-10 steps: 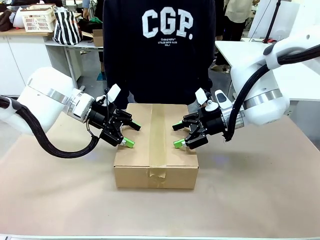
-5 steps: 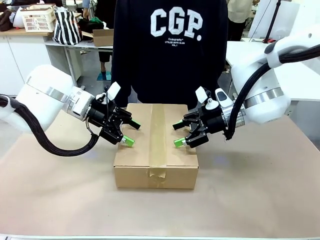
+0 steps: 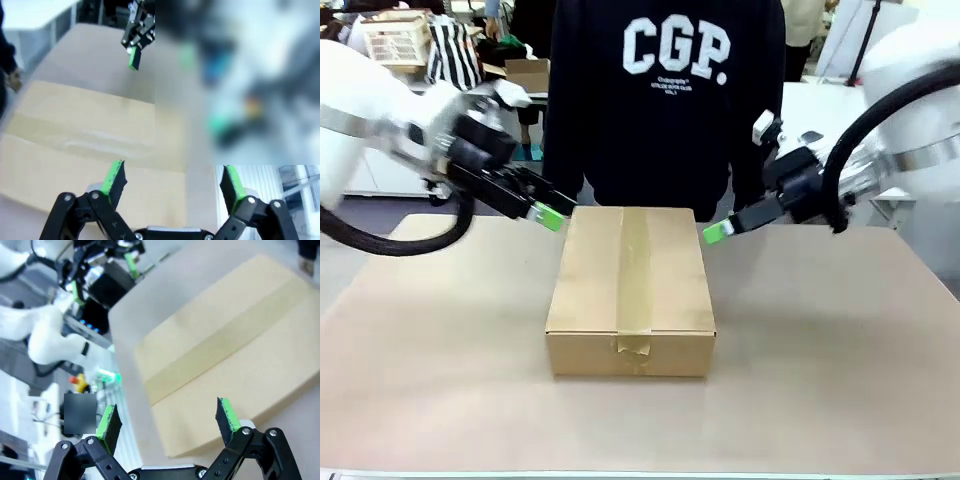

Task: Pack the gift set into the box.
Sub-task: Press and hold the closed box until the human finishes sealing it.

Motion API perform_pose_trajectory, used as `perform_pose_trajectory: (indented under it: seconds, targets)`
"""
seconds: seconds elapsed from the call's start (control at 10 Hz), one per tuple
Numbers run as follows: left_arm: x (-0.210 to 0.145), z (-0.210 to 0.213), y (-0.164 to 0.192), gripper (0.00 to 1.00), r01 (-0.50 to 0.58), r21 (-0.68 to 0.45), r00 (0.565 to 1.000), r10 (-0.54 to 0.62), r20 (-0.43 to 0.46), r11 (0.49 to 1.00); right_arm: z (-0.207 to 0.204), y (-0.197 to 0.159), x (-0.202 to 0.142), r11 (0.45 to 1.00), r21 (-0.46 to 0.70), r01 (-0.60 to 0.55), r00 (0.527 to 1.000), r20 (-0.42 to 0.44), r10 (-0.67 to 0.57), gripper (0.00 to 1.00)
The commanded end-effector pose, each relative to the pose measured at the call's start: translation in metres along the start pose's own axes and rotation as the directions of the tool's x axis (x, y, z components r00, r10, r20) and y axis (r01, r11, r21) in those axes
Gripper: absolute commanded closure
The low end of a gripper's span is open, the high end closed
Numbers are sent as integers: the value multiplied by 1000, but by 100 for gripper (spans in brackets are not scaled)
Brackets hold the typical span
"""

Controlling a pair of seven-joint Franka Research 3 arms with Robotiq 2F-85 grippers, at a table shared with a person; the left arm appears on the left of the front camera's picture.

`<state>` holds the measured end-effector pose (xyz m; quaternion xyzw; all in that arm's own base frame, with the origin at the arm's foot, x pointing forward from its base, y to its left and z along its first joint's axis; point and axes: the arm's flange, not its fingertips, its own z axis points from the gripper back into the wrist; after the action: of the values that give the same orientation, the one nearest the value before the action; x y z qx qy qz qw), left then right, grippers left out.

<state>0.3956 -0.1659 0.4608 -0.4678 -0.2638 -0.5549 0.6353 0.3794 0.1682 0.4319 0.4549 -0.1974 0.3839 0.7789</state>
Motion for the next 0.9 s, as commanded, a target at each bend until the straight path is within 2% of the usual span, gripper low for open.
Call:
perform_pose_trajectory:
  seconds: [0.0,0.2,0.3,0.4,0.5,0.6,0.7,0.8]
  targets:
    - [-21,24,-28,0,-272,-14,952,271,145,962,43,15,-27,992,31,123,988,92,-126,0]
    - [-58,64,-52,0,-490,-28,845,483,232,871,93,16,-71,985,15,170,943,290,-167,0]
    - [-78,84,-66,0,-583,13,783,558,275,812,118,15,-91,979,12,206,912,361,-196,0]
    - [-96,100,-79,0,-623,-16,739,595,317,782,137,13,-109,968,-1,253,886,402,-231,0]
    - [-113,116,-86,0,-614,-6,719,562,409,789,146,5,-122,953,-26,301,863,433,-261,0]
    - [-120,120,-80,0,-562,14,738,494,459,827,135,-3,-121,948,-110,298,893,383,-236,0]
    - [-95,125,-50,0,-620,10,743,583,329,784,171,-23,-72,966,-29,258,889,400,-225,0]
    - [-95,125,-50,0,-620,10,743,583,329,784,171,-23,-72,966,-29,258,889,400,-225,0]
